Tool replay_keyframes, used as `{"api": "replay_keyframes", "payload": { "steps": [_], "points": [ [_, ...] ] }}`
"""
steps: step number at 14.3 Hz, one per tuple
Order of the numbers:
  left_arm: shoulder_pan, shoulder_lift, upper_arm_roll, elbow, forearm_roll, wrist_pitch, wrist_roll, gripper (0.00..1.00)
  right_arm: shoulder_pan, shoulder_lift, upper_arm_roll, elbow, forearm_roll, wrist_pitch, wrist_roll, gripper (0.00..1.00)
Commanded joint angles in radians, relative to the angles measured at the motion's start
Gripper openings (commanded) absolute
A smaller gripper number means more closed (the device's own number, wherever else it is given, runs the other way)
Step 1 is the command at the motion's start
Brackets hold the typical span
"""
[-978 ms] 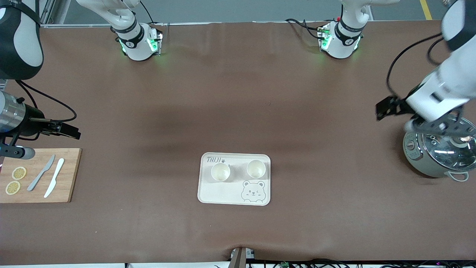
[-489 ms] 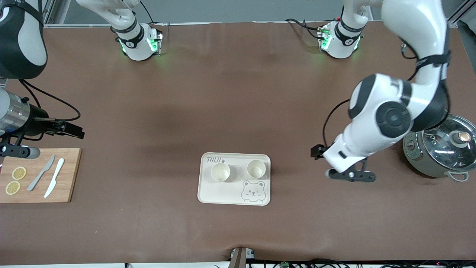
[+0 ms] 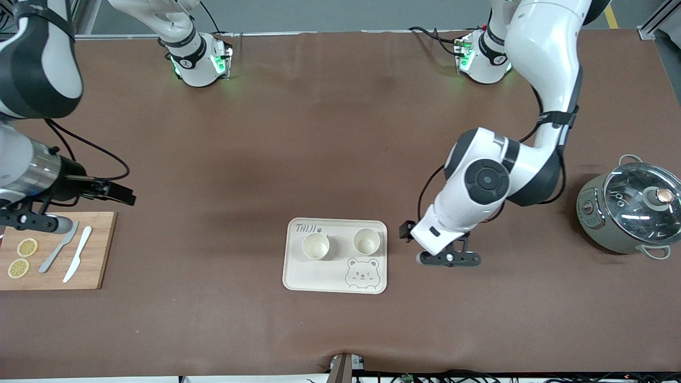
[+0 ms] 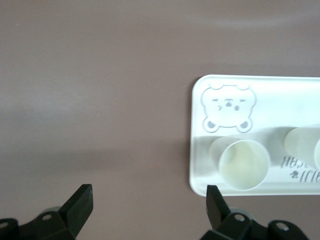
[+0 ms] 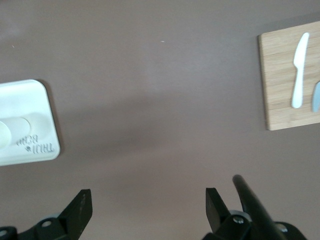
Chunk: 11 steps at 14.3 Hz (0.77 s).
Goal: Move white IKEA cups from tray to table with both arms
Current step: 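Move the left gripper from the pot toward the cups while the right gripper follows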
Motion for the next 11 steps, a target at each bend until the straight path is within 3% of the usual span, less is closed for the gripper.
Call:
{"api": "replay_keyframes", "payload": {
  "steps": [1, 8, 11],
  "points": [
    [-0.033, 0.058, 0.014, 0.034, -0.008, 0.058, -0.026, 1.0, 0.101, 0.027, -0.005, -0.001, 0.008, 0.06, 0.151, 1.0],
    [-0.104, 0.176, 0.031, 0.034, -0.005, 0.228, -0.092, 1.0, 0.278, 0.178, -0.004, 0.002, 0.01, 0.314, 0.375, 1.0],
    [-0.165, 0.213, 0.085, 0.032, -0.005, 0.293, -0.135, 1.0, 0.325, 0.235, -0.005, 0.003, 0.005, 0.388, 0.424, 1.0]
  ]
}}
